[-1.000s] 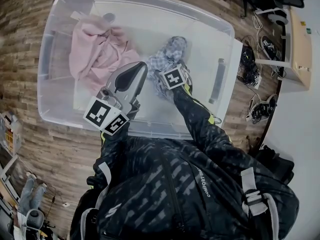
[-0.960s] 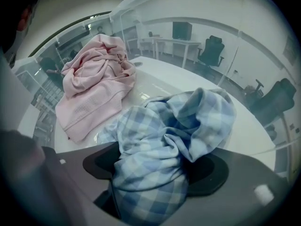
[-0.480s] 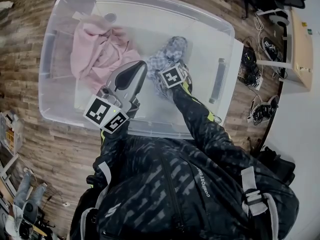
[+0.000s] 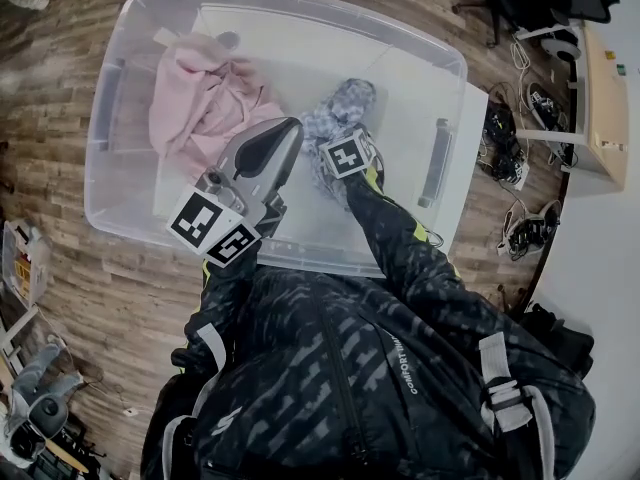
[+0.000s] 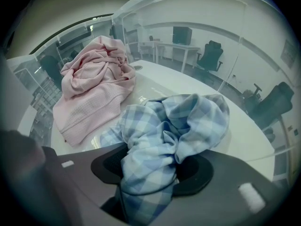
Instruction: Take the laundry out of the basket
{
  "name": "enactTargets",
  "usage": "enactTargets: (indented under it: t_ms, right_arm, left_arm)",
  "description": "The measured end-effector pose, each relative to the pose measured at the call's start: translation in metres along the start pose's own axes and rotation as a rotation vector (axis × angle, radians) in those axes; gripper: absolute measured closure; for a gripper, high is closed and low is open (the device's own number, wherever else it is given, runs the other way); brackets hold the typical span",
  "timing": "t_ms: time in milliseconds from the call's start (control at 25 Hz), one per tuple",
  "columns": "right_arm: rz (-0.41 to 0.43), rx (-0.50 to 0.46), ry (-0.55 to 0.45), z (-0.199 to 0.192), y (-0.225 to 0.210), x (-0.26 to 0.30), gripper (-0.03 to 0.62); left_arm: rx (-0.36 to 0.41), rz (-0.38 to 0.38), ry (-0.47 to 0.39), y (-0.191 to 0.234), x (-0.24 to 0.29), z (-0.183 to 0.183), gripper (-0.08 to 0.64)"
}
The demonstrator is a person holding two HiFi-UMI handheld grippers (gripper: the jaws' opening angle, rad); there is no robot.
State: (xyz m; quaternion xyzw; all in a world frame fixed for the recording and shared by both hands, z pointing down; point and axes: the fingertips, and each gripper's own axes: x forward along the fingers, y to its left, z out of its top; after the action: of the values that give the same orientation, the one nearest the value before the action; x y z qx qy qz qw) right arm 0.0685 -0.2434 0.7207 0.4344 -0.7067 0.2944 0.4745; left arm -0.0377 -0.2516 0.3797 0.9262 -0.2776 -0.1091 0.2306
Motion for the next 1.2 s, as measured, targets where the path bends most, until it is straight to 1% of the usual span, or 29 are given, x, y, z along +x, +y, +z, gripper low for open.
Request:
enactTargets:
  t_ms: [120, 320, 480, 720, 960, 1200]
  right_arm:
    - [0.012, 0.046, -0.026, 0.003, -0.002, -0.002, 0.372]
    - [0.019, 0.11, -0.056, 0.007, -0.006, -0.013, 0.416]
    - [0.005, 0.135, -0.115, 0.022, -0.015, -0.029, 0.422]
    - [-0.01, 0.126, -0.241, 0.053, -0.022, -0.074, 0.423]
    - [0.009, 0.144, -0.375, 0.076, -0.022, -0.124, 0.423]
    - [0.036, 0.176, -0.529, 0.099, -0.024, -0.177, 0.423]
  left_arm:
    - [0.012, 0.005, -0.01, -0.006, -0.005, 0.009, 0.555]
    - [0.033, 0.023, -0.008, -0.013, -0.016, 0.016, 0.555]
    - [0.046, 0.022, -0.028, -0.016, -0.018, 0.018, 0.555]
    - [0.058, 0.022, -0.028, -0.021, -0.018, 0.012, 0.555]
    - [0.06, 0.013, -0.031, -0.031, -0.02, 0.012, 0.555]
    - [0.086, 0.003, -0.029, -0.04, -0.019, 0.015, 0.555]
